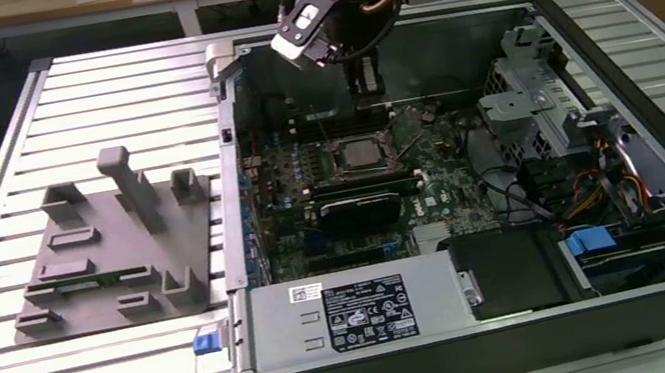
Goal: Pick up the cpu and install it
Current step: 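Close the cpu cover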
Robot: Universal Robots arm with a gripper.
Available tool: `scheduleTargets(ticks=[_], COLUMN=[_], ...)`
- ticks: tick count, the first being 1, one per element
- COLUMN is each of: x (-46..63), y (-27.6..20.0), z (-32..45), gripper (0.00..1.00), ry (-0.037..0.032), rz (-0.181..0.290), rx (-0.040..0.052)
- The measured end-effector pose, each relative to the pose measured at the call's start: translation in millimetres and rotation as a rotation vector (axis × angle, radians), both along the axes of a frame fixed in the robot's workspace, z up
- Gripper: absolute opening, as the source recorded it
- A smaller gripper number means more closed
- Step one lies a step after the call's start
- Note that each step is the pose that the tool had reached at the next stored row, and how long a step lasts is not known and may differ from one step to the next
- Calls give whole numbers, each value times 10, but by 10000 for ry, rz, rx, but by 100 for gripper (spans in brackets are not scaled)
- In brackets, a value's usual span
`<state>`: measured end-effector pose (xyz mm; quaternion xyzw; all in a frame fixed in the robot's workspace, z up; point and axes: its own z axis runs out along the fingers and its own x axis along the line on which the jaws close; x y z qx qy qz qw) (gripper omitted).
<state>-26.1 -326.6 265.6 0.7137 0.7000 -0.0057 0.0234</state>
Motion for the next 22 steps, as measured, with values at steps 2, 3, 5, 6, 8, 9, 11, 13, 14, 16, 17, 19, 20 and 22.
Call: scheduleTargets(ticks=[2,3,5,6,8,9,11,13,14,16,17,19,20,22], x=[12,17,37,53,73,84,110,140,158,192,209,246,267,315], y=[4,7,14,15,19,22,28,44,51,65,72,88,98,119], z=[0,-1,-1,0,-1,-1,-1,-1,-1,-1,-1,-1,-1,-1], gripper=[11,11,11,11,11,11,11,11,11,11,11,11,11,11], ry=[0,-1,0,0,0,-1,-1,0,0,-1,-1,-1,0,1], rz=[0,0,-1,-1,0,0,0,-1,-1,0,-1,-1,-1,0], rx=[1,2,1,0,3,2,3,2,2,2,2,2,2,2])
